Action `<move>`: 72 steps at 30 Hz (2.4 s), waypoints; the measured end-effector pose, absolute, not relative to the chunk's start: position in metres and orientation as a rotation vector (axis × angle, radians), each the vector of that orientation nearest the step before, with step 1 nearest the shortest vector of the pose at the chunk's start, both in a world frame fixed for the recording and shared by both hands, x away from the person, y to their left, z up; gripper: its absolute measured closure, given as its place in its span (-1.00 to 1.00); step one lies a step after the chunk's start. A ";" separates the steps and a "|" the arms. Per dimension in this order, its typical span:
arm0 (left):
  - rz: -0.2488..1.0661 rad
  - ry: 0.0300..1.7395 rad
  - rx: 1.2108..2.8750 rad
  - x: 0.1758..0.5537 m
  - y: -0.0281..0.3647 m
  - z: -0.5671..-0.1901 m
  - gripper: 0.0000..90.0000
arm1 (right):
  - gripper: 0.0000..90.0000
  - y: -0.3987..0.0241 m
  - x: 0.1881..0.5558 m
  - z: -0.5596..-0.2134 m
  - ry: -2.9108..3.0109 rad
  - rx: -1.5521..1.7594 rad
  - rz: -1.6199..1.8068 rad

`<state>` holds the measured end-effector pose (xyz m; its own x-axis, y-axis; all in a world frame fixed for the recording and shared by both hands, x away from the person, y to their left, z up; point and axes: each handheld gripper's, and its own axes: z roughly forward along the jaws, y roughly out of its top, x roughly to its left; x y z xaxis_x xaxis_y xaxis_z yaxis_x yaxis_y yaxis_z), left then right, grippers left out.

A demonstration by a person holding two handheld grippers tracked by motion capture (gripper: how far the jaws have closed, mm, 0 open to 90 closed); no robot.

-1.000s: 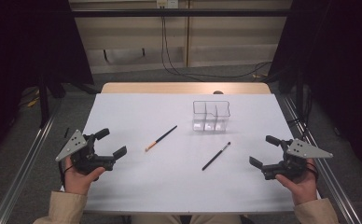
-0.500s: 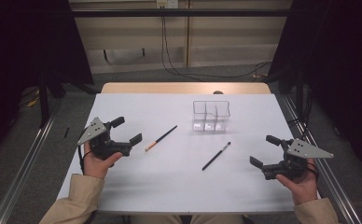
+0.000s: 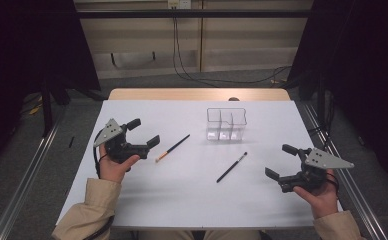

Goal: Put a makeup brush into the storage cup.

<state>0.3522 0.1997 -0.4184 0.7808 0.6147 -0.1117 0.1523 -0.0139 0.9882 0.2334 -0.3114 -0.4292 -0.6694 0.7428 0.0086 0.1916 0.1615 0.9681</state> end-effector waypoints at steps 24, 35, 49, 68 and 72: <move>0.416 0.609 1.582 0.372 0.172 -0.426 -0.97 | -1.00 -0.316 0.224 -0.428 1.940 0.900 1.519; 0.402 0.620 1.616 0.381 0.162 -0.431 -0.96 | -1.00 -0.315 0.224 -0.429 1.955 0.895 1.518; 0.359 0.682 1.751 0.389 0.163 -0.428 -0.96 | -1.00 -0.316 0.223 -0.429 1.949 0.902 1.518; 0.196 0.796 2.041 0.410 0.149 -0.426 -0.99 | -1.00 -0.317 0.222 -0.429 1.949 0.900 1.520; 0.175 0.819 2.106 0.413 0.146 -0.426 -0.99 | -1.00 -0.317 0.222 -0.429 1.949 0.899 1.520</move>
<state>0.4133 0.1459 -0.4258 0.7757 0.6105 -0.1599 0.4921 -0.4265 0.7589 0.2221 -0.3171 -0.4285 -0.6534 0.7569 0.0075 0.1916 0.1559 0.9690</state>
